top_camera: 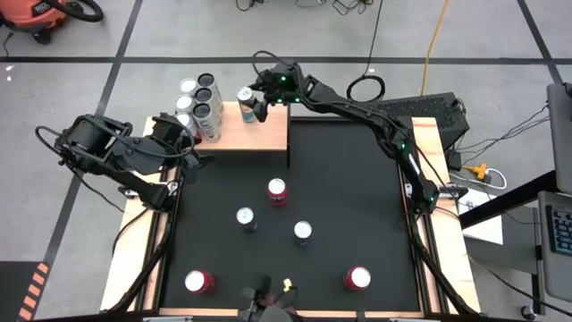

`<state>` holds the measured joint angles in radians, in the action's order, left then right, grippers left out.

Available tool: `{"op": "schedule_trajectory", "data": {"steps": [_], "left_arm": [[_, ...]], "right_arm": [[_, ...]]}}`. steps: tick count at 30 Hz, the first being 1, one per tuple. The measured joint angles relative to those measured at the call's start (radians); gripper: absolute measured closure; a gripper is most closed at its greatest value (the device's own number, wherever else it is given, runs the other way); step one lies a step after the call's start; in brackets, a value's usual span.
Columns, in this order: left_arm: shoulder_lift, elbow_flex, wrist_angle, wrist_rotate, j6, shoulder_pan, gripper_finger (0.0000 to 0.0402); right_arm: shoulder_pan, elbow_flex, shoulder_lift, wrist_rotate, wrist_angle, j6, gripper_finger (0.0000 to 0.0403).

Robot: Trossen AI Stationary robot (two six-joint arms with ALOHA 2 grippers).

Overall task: Place canned beverage on shelf
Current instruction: Put the top right blue soda can on the shelf

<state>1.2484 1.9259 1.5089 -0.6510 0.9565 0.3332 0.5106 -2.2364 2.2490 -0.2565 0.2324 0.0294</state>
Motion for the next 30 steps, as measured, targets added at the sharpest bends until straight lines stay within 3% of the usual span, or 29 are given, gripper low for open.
{"op": "schedule_trajectory", "data": {"steps": [4, 17, 30], "left_arm": [[0.0, 0.0, 0.0, 0.0, 0.0, 0.0, 0.0064], [0.0, 0.0, -0.004, 0.0, 0.007, 0.0, 0.0064], [0.0, 0.0, -0.009, 0.007, 0.009, 0.0, 0.0064]], "right_arm": [[0.005, 0.0, 0.007, -0.062, -0.04, -0.017, 0.0132], [0.012, 0.0, 0.019, -0.125, -0.044, 0.028, 0.0183], [0.095, 0.003, 0.024, -0.423, -0.185, 0.041, 0.0198]]}}
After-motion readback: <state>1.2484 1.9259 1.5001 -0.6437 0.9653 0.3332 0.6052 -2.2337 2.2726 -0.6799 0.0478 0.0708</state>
